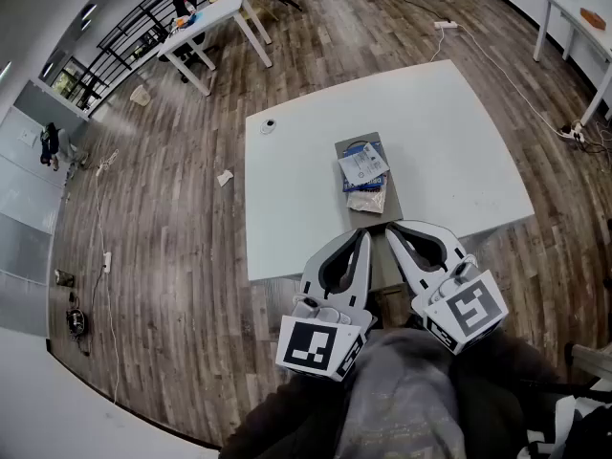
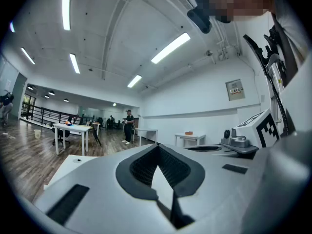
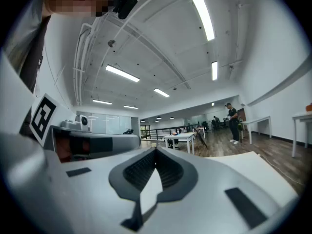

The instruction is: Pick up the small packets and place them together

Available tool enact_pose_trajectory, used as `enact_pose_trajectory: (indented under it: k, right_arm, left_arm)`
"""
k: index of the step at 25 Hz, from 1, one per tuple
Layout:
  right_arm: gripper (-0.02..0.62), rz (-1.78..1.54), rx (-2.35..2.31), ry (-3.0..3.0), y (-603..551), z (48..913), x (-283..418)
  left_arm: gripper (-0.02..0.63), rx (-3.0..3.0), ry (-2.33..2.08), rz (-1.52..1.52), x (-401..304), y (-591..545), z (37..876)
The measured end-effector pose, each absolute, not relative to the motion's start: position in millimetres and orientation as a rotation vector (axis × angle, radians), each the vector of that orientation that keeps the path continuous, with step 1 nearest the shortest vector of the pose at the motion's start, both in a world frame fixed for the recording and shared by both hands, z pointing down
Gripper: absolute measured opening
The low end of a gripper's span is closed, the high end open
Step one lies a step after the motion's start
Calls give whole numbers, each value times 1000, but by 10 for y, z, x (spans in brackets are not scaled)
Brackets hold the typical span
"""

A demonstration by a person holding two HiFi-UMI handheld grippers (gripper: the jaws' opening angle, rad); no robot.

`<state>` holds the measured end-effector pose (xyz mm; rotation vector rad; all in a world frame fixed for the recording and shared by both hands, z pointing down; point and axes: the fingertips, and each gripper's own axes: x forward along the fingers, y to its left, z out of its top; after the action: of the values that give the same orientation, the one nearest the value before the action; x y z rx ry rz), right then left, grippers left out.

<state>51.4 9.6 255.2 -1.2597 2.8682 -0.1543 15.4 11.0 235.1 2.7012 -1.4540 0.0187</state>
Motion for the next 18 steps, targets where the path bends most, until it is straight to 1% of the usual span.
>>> enact_pose_trajectory:
  k: [18]
  right_arm:
    - [5,-181,-1237,2903,-47,2662,492]
  left_arm:
    - [3,2666,-1459,41,147,-38,2450]
